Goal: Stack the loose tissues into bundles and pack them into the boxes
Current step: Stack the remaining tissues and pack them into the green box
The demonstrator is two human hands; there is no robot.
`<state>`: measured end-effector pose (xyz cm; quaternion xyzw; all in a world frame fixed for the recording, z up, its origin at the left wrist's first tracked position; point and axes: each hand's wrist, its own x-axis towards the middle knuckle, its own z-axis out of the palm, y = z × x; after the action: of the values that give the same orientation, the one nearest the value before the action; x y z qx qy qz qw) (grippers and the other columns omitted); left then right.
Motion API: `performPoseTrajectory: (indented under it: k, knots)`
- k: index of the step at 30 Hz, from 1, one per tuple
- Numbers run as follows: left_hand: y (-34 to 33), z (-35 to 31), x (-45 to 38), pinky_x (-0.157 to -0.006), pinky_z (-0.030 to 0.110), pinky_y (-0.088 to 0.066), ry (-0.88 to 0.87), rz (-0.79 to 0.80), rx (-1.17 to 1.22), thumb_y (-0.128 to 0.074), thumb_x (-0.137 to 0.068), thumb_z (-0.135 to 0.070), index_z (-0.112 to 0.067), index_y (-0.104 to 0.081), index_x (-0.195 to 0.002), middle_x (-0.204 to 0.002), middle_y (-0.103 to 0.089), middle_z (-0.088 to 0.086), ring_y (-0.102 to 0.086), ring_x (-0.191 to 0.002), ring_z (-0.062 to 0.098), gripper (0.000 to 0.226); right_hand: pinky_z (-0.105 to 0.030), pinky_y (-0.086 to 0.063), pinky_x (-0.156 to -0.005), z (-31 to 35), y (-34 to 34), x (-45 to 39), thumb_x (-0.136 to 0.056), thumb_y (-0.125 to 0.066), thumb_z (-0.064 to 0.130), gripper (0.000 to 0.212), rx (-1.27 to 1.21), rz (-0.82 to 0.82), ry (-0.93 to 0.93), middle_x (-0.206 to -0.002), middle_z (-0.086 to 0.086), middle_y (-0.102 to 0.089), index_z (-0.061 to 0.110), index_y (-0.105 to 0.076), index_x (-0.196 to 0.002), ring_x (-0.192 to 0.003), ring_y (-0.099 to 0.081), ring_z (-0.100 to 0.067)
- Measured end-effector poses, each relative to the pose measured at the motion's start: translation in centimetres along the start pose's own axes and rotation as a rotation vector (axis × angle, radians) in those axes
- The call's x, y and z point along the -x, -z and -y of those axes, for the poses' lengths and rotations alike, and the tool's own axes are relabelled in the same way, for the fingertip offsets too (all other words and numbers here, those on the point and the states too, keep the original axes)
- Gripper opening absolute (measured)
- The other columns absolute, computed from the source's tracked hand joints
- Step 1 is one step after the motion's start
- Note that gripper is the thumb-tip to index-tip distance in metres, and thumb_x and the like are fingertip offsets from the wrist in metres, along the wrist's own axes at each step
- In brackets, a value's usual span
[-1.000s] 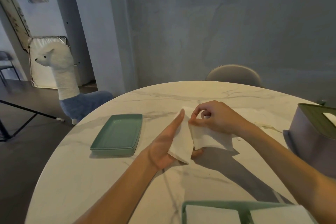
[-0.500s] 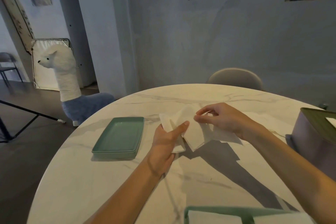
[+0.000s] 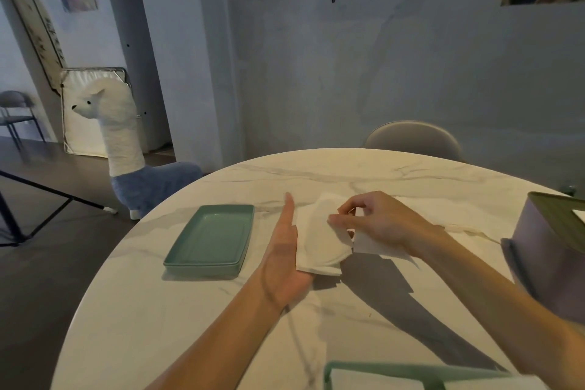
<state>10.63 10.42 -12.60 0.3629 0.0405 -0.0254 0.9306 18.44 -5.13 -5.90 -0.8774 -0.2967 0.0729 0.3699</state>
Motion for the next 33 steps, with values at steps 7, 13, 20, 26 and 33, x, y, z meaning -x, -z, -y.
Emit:
performPoseTrajectory:
  k: [7,13,20,26,33]
  knots:
    - [1.0,0.0,-0.4,-0.095,0.043,-0.045,0.035,-0.104,-0.139,-0.055,-0.097,-0.043,-0.012,-0.077,-0.116,-0.128,-0.068,0.013,-0.063,-0.103,0.03,0.042,-0.032,-0.05,-0.099,0.5,2.9,0.4,-0.091,-0.064,0.059,0.038,0.227,0.339,-0.119,-0.116,0.007,-0.061,0.03,-0.063,-0.116,-0.106,-0.054,-0.017]
    - [0.2,0.1,-0.3,-0.093,0.045,-0.051,0.047,-0.067,0.024,-0.036,-0.103,-0.062,-0.01,-0.061,-0.14,-0.123,-0.069,0.018,-0.067,-0.103,0.033,0.069,-0.027,-0.057,-0.095,1.3,4.4,1.1,-0.095,-0.068,0.031,0.018,-0.097,0.451,0.042,-0.107,0.013,-0.073,0.025,-0.08,-0.107,-0.106,-0.064,-0.02]
    - [0.1,1.1,-0.7,-0.094,0.055,-0.055,-0.002,-0.106,-0.188,-0.05,-0.099,-0.065,-0.021,-0.062,-0.135,-0.129,-0.065,0.02,-0.061,-0.118,0.04,0.058,-0.031,-0.055,-0.095,1.6,1.9,0.0,-0.085,-0.08,0.029,0.016,-0.362,0.09,-0.088,-0.108,0.003,-0.071,0.022,-0.078,-0.099,-0.105,-0.062,-0.02]
    - [0.6,1.0,-0.7,-0.092,0.06,-0.053,0.048,-0.09,-0.174,-0.049,-0.091,-0.077,-0.024,-0.061,-0.138,-0.136,-0.064,0.02,-0.059,-0.125,0.044,0.072,-0.021,-0.055,-0.071,0.7,1.0,-0.1,-0.082,-0.084,0.023,0.023,-0.454,-0.005,-0.117,-0.1,-0.002,-0.073,0.015,-0.075,-0.101,-0.096,-0.065,-0.018]
    - [0.2,1.1,0.0,-0.088,0.051,-0.06,0.033,0.035,-0.121,-0.039,-0.105,-0.052,-0.012,-0.072,-0.126,-0.118,-0.072,0.015,-0.071,-0.103,0.032,0.055,-0.019,-0.055,-0.066,1.2,1.9,0.1,-0.089,-0.075,0.017,0.017,-0.75,0.154,-0.073,-0.098,-0.005,-0.072,0.01,-0.074,-0.104,-0.092,-0.068,-0.019]
